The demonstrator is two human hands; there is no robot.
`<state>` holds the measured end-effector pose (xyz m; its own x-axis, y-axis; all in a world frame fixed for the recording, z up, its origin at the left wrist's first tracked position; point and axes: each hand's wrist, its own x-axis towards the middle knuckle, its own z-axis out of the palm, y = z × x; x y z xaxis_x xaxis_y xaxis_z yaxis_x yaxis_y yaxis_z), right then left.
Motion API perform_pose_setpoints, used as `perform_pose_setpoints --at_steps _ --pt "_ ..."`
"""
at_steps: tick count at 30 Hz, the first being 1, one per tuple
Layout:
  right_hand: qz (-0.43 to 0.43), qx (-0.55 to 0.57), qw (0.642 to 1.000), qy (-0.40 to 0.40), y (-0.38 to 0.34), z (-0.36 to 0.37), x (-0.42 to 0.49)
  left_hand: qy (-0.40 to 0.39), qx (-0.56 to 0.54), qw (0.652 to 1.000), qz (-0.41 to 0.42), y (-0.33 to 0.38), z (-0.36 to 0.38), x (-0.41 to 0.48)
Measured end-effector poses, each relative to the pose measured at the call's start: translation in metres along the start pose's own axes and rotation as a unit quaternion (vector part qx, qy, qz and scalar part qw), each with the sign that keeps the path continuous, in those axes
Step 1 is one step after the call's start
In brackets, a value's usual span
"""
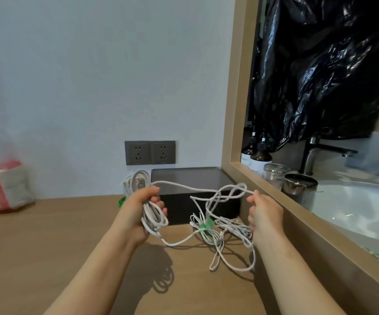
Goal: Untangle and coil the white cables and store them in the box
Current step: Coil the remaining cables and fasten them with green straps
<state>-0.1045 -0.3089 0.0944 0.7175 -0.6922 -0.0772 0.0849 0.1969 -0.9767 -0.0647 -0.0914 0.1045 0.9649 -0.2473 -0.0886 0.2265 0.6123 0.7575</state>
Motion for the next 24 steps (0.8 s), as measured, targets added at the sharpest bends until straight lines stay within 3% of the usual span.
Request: perform_pose_setpoints --at_steps 4,10,12,14,16,18,19,21,24 --pt "-0.067 -0.043 0.995 0.062 0.012 -0.004 0.010 0.050 -0.065 0.996 0.045 0.029 -0.026 0.006" --pt "-0.104 -0.296 0.949 -0.004 0.023 0.006 0.002 0.049 0.087 0.994 0.033 0.026 -0.029 0.010" --pt "-0.123 -0.390 0.913 -0.008 0.026 0.011 -0.003 0.040 0.115 0.992 0.029 0.022 -0.024 0.010" --pt "-0.193 -0.501 0.843 -0.006 0.025 0.015 -0.008 0.023 0.156 0.987 0.030 0.018 -0.021 0.009" --pt "-0.305 -0.477 0.824 -0.013 0.021 0.023 -0.018 -0.006 0.194 0.980 0.037 0.013 -0.016 0.006" --pt "-0.355 -0.356 0.857 -0.112 0.016 0.036 -0.029 -0.032 0.218 0.974 0.049 0.009 -0.010 0.004" --pt "-0.337 -0.309 0.869 -0.191 0.014 0.043 -0.035 -0.039 0.227 0.971 0.058 0.007 -0.008 0.003" --pt "-0.301 -0.339 0.839 -0.302 0.017 0.054 -0.042 -0.039 0.230 0.970 0.073 0.007 -0.003 0.002" --pt "-0.324 -0.430 0.792 -0.289 0.024 0.057 -0.029 -0.038 0.141 0.988 0.050 0.013 -0.002 0.002"
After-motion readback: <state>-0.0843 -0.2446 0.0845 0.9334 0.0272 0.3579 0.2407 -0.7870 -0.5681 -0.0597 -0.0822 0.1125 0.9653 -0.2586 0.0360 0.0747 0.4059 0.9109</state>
